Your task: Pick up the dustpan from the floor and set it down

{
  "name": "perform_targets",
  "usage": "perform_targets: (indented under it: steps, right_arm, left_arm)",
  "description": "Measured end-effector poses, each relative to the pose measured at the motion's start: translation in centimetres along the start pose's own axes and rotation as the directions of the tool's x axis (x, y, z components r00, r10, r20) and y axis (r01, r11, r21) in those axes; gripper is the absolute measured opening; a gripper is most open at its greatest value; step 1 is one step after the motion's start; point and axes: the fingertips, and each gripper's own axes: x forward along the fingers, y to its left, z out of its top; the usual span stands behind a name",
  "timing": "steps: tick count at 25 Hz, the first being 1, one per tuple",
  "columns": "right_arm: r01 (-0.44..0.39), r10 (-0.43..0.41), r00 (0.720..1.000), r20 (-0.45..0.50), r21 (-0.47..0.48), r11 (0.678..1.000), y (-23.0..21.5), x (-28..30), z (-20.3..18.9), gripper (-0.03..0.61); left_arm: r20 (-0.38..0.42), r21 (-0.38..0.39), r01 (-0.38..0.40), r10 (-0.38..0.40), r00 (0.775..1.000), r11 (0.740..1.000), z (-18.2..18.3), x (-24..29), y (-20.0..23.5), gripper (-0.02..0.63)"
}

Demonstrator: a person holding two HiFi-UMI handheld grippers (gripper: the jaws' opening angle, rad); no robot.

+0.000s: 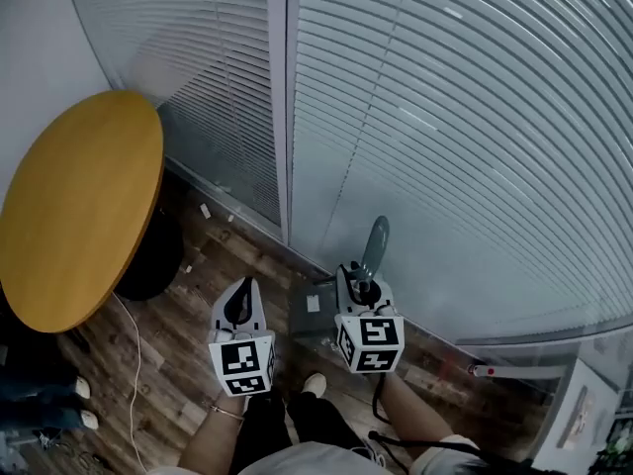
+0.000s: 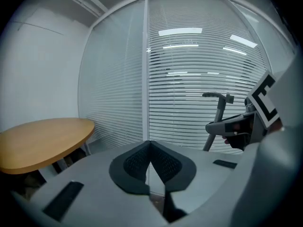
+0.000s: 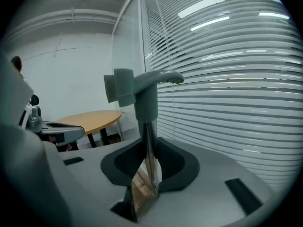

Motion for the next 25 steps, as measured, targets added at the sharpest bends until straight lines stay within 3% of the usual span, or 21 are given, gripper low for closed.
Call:
perform_targets:
  steps: [4,12,25]
  right_arm:
    - [-0.086,0.085,0.996,-0.019,-0.053,0.995,3.7,4.8,0.0,0.1]
    - [-0.161,0.156,0.986,-0.053,-0.103,0.982,10.0,12.0,-0.2,0.1]
    - [-0.18,0.169,0.982,-0.089,-0.124,0.976,16.0,19.2,-2.1,0.1]
  left_arm:
    - [-0.011,-0.028,-0.088,0.088,0.996,0.996,-1.4,0.3,4.7,0.012]
    - [-0.051,-0.065,-0.186,0.182,0.982,0.981,-4.4,0.5,12.5,0.012]
    - [-0.084,-0.06,-0.196,0.19,0.978,0.979,-7.8,3.1,19.5,0.012]
